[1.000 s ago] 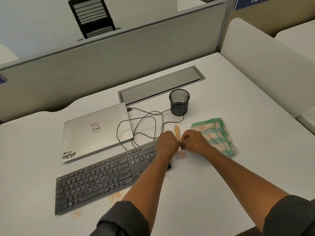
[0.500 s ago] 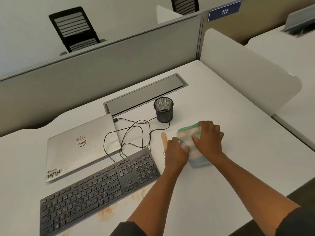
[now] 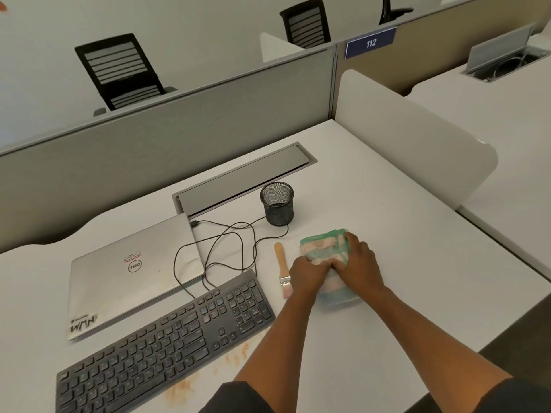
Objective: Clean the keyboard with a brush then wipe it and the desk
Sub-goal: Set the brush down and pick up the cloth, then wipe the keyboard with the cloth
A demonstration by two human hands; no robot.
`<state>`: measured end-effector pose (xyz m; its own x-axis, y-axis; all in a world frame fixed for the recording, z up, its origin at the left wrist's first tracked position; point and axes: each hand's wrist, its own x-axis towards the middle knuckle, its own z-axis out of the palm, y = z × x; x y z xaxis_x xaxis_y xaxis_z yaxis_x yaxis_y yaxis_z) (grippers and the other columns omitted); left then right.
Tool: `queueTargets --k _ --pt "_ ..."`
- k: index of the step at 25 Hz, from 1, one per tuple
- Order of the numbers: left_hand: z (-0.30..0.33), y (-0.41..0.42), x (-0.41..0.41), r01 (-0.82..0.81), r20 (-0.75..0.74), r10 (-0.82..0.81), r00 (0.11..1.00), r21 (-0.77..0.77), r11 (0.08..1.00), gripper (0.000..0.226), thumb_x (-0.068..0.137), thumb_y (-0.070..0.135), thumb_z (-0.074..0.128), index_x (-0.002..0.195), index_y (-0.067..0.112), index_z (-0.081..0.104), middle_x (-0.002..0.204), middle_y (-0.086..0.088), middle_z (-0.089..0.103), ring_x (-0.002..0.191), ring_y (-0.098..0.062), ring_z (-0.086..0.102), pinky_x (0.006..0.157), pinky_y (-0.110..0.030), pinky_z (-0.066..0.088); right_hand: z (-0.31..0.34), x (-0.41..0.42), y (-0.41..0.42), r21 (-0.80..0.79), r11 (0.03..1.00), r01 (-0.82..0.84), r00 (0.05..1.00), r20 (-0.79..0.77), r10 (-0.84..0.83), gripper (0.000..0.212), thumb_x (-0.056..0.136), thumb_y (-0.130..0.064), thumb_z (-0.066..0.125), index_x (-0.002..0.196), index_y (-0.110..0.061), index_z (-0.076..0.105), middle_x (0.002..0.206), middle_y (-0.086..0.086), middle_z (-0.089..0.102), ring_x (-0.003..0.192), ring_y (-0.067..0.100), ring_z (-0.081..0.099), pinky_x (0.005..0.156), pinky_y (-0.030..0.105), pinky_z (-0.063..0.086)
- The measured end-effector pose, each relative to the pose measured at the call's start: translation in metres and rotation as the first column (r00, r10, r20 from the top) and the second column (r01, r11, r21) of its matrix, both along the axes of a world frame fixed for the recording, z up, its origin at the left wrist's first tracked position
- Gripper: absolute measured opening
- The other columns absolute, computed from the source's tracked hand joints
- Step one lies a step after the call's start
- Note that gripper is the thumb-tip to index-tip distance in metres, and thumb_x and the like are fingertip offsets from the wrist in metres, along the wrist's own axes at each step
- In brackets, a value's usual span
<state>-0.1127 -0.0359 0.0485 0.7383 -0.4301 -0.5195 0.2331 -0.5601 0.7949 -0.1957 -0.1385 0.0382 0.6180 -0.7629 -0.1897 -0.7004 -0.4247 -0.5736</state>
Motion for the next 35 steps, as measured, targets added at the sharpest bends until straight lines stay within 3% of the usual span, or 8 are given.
queueTargets --k 10,14,17,21,24,26,30,35 --pt "0.033 0.095 0.022 -0.150 -0.186 0.098 0.978 -0.289 0.945 0.037 0.082 0.021 0.069 0.118 0.017 0.060 0.109 -0.007 0.073 0.094 -0.022 0.074 0.083 -0.044 0.063 0.039 0.012 0.095 0.035 0.997 -0.066 0.949 0.312 0.052 0.062 0.079 -0.037 0.077 0.131 -0.028 0.043 0.128 0.005 0.049 0.115 0.024 0.053 0.092 0.042 0.051" --pt "0.044 0.171 0.039 -0.185 -0.218 0.117 0.969 -0.322 0.929 0.023 0.094 0.013 0.063 0.117 0.016 0.059 0.108 -0.008 0.074 0.093 -0.021 0.074 0.086 -0.043 0.062 0.036 0.032 0.175 0.048 0.971 -0.235 0.962 0.152 0.226 0.092 0.072 -0.056 0.076 0.149 -0.043 0.027 0.145 0.005 0.034 0.126 0.026 0.044 0.100 0.044 0.049" --pt "0.042 0.227 0.053 -0.178 -0.254 0.097 0.962 -0.316 0.932 0.029 0.094 0.015 0.062 0.123 0.013 0.058 0.107 -0.007 0.075 0.090 -0.019 0.076 0.081 -0.039 0.063 0.026 0.054 0.236 -0.030 0.964 -0.263 0.959 0.101 0.265 0.087 0.079 -0.060 0.067 0.152 -0.041 0.024 0.151 0.009 0.031 0.133 0.029 0.041 0.101 0.044 0.049" --pt "0.047 0.301 0.073 0.103 0.056 -0.095 0.994 -0.165 0.981 0.028 0.097 0.027 0.060 0.122 0.015 0.061 0.113 -0.003 0.073 0.099 -0.017 0.070 0.087 -0.035 0.058 0.020 0.079 0.287 -0.206 0.950 -0.234 0.968 0.037 0.247 0.067 0.089 -0.034 0.061 0.151 -0.035 0.034 0.150 0.017 0.034 0.131 0.034 0.042 0.103 0.044 0.045" --pt "0.033 0.372 0.092 0.201 0.480 -0.217 0.850 0.085 0.976 0.050 0.096 0.039 0.062 0.139 0.017 0.050 0.141 -0.006 0.057 0.124 -0.018 0.055 0.100 -0.032 0.046 0.018 0.092 0.297 -0.324 0.930 -0.173 0.985 -0.068 0.160 0.063 0.089 -0.035 0.060 0.148 -0.033 0.040 0.147 0.019 0.036 0.126 0.039 0.044 0.098 0.049 0.045" --pt "0.020 0.422 0.108 0.182 0.585 -0.272 0.764 0.209 0.961 0.081 0.092 0.052 0.064 0.156 0.017 0.029 0.166 -0.005 0.021 0.152 -0.022 0.021 0.122 -0.044 0.026 0.015 0.101 0.302 -0.335 0.921 -0.199 0.968 -0.211 0.132 0.063 0.090 -0.046 0.055 0.149 -0.034 0.036 0.149 0.020 0.031 0.128 0.041 0.041 0.100 0.051 0.043" --pt "0.002 0.504 0.126 0.223 0.536 -0.487 0.690 0.483 0.847 0.129 0.077 0.081 0.058 0.161 0.010 -0.010 0.166 -0.006 -0.026 0.153 -0.019 -0.024 0.126 -0.045 -0.009 0.013 0.117 0.335 -0.367 0.895 -0.253 0.934 -0.333 0.128 0.066 0.089 -0.061 0.052 0.147 -0.035 0.032 0.145 0.019 0.031 0.126 0.039 0.039 0.098 0.050 0.041" --pt "-0.019 0.547 0.122 0.225 0.483 -0.539 0.691 0.565 0.794 0.147 0.063 0.098 0.046 0.156 0.009 -0.025 0.161 -0.008 -0.038 0.149 -0.022 -0.035 0.122 -0.043 -0.020 0.011 0.132 0.399 -0.364 0.875 -0.318 0.940 -0.240 0.242 0.059 0.092 -0.044 0.057 0.147 -0.034 0.038 0.142 0.020 0.035 0.116 0.038 0.046 0.092 0.046 0.047"
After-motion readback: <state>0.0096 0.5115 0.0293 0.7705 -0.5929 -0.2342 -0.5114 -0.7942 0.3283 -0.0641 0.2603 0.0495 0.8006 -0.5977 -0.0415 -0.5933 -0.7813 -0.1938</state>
